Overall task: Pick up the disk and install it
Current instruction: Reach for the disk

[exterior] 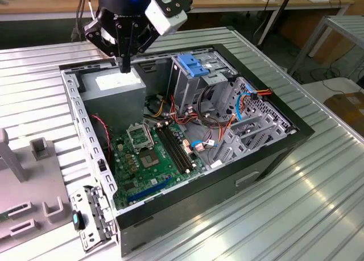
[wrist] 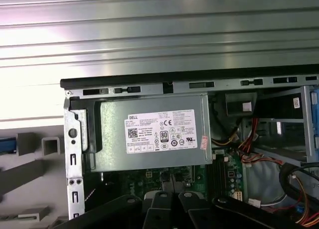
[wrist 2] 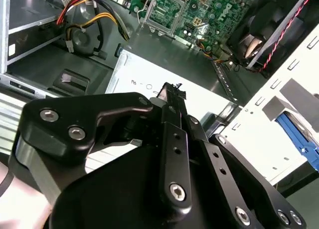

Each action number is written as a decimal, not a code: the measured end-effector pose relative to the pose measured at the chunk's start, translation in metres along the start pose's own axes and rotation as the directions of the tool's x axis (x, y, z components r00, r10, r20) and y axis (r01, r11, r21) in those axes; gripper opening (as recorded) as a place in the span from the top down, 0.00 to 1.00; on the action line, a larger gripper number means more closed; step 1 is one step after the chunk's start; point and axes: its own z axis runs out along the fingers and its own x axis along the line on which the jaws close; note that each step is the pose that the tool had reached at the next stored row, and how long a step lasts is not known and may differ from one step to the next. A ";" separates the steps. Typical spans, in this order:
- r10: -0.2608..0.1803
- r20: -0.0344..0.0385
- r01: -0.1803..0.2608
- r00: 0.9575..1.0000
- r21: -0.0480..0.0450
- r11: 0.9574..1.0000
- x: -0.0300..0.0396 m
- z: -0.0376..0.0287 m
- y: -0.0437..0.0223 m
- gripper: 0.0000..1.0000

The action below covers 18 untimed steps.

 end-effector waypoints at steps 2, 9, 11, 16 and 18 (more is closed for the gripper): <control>0.000 0.000 0.000 1.000 0.000 1.000 0.0054 -0.0001 -0.0004 0.89; 0.000 0.000 0.000 1.000 0.000 1.000 0.0177 -0.0004 -0.0013 0.89; 0.000 0.000 0.000 1.000 0.000 1.000 0.0208 -0.0005 -0.0016 0.89; 0.000 0.000 0.000 1.000 0.000 1.000 0.0275 -0.0007 -0.0021 0.89; 0.000 0.000 0.000 1.000 0.000 1.000 0.0298 -0.0008 -0.0022 0.89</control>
